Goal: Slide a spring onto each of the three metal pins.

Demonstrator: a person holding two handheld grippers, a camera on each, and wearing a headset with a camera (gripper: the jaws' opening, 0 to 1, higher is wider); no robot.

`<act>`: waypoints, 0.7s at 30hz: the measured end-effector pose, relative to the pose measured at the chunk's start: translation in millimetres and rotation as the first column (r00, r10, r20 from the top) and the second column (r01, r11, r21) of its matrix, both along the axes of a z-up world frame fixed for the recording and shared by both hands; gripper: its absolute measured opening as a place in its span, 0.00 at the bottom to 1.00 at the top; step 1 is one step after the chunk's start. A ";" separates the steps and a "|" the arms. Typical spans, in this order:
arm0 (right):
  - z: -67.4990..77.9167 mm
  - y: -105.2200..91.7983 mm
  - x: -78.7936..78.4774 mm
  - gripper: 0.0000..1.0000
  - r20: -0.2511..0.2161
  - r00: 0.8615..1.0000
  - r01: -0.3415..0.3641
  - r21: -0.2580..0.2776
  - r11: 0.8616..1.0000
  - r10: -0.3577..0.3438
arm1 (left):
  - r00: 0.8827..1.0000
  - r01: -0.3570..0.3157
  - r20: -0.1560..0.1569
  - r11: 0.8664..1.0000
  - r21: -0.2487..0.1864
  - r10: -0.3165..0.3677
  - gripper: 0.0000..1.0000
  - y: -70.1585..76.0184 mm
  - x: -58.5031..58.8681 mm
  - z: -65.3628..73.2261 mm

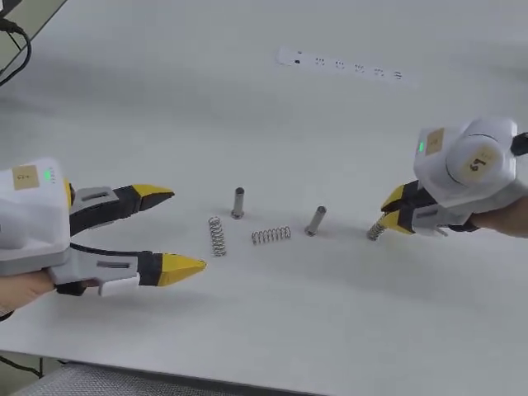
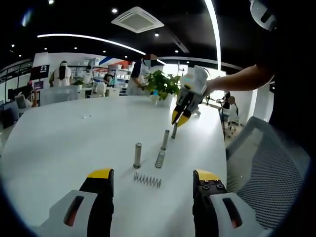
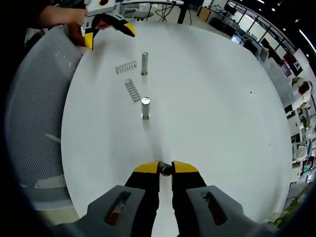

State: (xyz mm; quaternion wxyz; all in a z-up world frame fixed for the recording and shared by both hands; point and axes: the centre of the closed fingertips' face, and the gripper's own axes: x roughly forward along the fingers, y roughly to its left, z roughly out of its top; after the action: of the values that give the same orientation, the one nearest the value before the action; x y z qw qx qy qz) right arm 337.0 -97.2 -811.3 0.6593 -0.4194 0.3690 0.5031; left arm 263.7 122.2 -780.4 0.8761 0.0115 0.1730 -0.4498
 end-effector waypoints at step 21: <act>-1.2 -0.7 1.5 0.08 -0.010 1.000 -0.002 -0.002 1.000 0.002 | 1.000 0.004 -0.005 1.000 -0.002 -0.004 0.60 -0.7 0.9 -0.7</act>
State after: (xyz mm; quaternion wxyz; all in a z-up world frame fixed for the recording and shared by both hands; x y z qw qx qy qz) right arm 338.6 -97.9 -812.5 0.6566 -0.4179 0.3722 0.5057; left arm 264.6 121.4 -781.0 0.8747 0.0098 0.1748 -0.4519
